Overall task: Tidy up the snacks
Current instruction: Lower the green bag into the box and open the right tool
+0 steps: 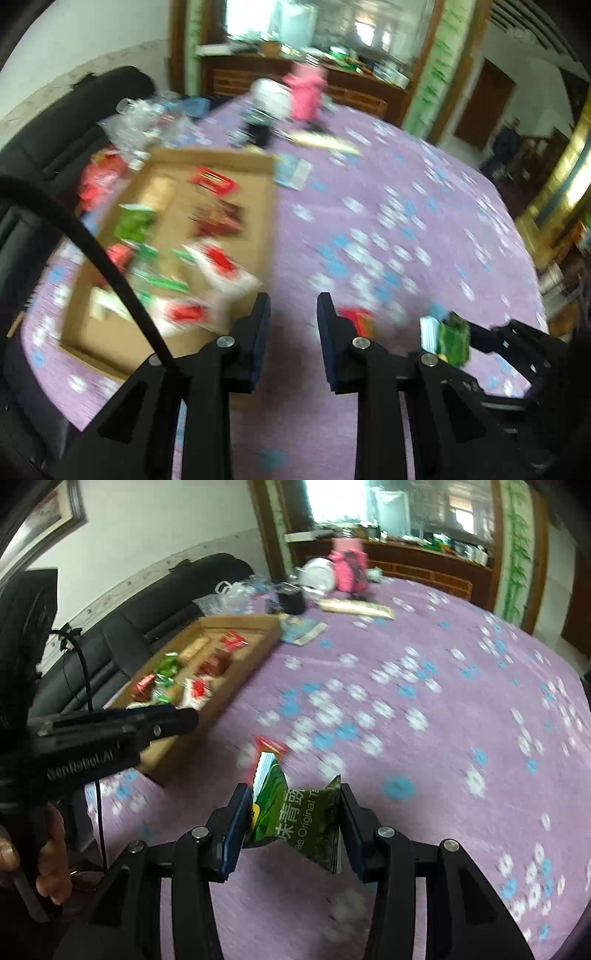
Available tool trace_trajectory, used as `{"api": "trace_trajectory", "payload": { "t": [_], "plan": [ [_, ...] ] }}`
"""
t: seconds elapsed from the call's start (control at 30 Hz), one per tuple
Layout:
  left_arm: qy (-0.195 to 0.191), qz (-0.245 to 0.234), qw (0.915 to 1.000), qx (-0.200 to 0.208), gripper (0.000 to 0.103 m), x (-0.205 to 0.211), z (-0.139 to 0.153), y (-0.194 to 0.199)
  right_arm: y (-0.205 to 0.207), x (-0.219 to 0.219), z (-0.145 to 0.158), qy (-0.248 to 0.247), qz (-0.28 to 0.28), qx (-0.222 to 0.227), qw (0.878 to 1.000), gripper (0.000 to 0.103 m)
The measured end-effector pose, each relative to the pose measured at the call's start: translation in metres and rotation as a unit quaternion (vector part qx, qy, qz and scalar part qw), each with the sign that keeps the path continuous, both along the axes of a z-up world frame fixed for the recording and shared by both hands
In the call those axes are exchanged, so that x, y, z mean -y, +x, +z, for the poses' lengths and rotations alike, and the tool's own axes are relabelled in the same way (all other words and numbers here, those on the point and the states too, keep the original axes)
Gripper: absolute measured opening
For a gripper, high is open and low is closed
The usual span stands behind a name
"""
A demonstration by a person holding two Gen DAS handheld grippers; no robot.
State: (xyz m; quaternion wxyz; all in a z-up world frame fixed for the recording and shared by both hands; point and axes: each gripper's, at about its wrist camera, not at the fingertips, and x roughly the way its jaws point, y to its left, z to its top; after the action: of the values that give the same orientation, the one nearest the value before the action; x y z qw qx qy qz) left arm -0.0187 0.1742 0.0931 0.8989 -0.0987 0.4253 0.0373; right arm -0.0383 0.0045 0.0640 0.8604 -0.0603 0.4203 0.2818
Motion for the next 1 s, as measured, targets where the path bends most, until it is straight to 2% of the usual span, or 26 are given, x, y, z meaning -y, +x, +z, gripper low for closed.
{"api": "trace_trajectory", "payload": {
  "t": [0.2,0.33,0.9,1.0],
  "plan": [
    [0.022,0.053,0.9982,-0.018,0.027,-0.064,-0.015,0.014,0.012,-0.077,0.011,-0.002,0.04,0.025,0.999,0.046],
    [0.025,0.066,0.9971,-0.028,0.027,-0.084,-0.025,0.017,0.021,-0.118,0.01,-0.015,0.059,0.031,0.998,0.046],
    [0.029,0.085,0.9949,-0.045,0.027,-0.106,-0.041,0.033,0.046,-0.163,-0.004,-0.057,0.062,0.025,0.996,0.046],
    [0.03,0.09,0.9943,-0.049,0.03,-0.108,-0.042,0.034,0.047,-0.168,-0.006,-0.065,0.067,0.027,0.995,0.046]
  ]
}}
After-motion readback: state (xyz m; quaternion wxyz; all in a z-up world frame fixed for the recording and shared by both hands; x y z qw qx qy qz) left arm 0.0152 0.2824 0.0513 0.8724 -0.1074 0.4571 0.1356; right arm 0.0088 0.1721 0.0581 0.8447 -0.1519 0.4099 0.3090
